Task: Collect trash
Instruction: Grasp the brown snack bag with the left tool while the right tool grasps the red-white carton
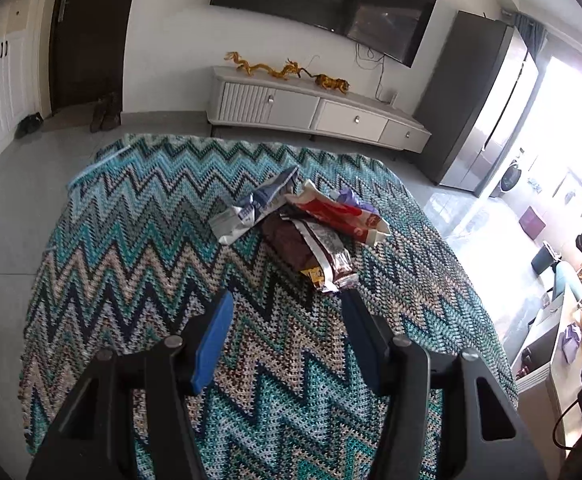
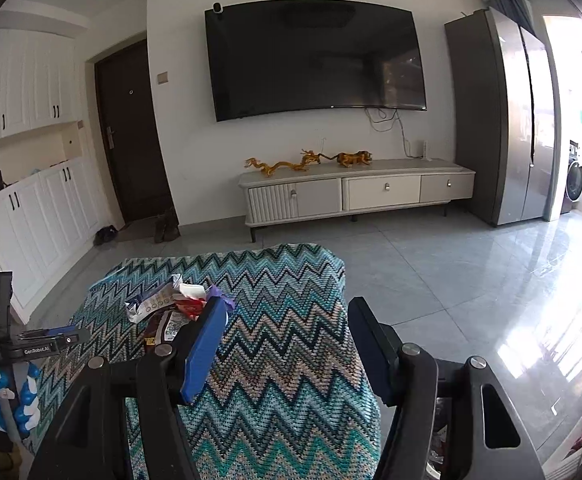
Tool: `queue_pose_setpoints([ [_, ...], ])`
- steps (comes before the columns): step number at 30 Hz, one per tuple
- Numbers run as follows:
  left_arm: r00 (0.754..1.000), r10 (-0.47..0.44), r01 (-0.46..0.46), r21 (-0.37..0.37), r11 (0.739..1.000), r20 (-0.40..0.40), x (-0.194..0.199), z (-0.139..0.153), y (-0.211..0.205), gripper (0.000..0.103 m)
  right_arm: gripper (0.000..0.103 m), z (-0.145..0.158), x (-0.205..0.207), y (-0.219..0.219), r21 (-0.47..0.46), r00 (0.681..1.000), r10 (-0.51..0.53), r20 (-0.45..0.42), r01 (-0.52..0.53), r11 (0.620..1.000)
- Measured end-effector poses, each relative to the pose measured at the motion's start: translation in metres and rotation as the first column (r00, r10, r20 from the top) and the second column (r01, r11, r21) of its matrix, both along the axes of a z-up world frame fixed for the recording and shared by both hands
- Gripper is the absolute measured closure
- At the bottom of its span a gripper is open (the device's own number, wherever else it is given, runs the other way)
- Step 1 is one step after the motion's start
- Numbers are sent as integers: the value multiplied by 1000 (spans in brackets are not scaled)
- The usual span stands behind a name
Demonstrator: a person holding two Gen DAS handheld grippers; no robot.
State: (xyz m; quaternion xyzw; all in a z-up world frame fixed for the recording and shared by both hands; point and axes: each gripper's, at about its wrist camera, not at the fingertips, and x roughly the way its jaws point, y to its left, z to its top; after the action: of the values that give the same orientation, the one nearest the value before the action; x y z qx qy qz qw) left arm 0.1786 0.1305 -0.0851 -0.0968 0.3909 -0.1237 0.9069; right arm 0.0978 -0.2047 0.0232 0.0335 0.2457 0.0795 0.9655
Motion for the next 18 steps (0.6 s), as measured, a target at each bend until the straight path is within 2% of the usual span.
queue_pose_setpoints([
  [2,1000,-20,19,-21,1000,-23,4,-7,-3,47,42,-5,9,5,1,1000,11,-16,-11,1000],
  [4,998,-44,42,-51,998,-46,9,-14,-8,37,42,-11,16,8,1,999,20,-30,-20,1000],
  [5,997,-57,53,-68,996,-57,12,-18,-12,36,42,-16,21,9,3,999,28,-40,-28,1000],
  [9,989,-102,89,-128,988,-104,30,-35,-28,36,42,-31,42,15,1,995,65,-78,-65,998],
  [18,973,-97,59,-178,982,-210,89,-72,-52,36,42,-66,103,44,8,966,197,-165,-198,980],
])
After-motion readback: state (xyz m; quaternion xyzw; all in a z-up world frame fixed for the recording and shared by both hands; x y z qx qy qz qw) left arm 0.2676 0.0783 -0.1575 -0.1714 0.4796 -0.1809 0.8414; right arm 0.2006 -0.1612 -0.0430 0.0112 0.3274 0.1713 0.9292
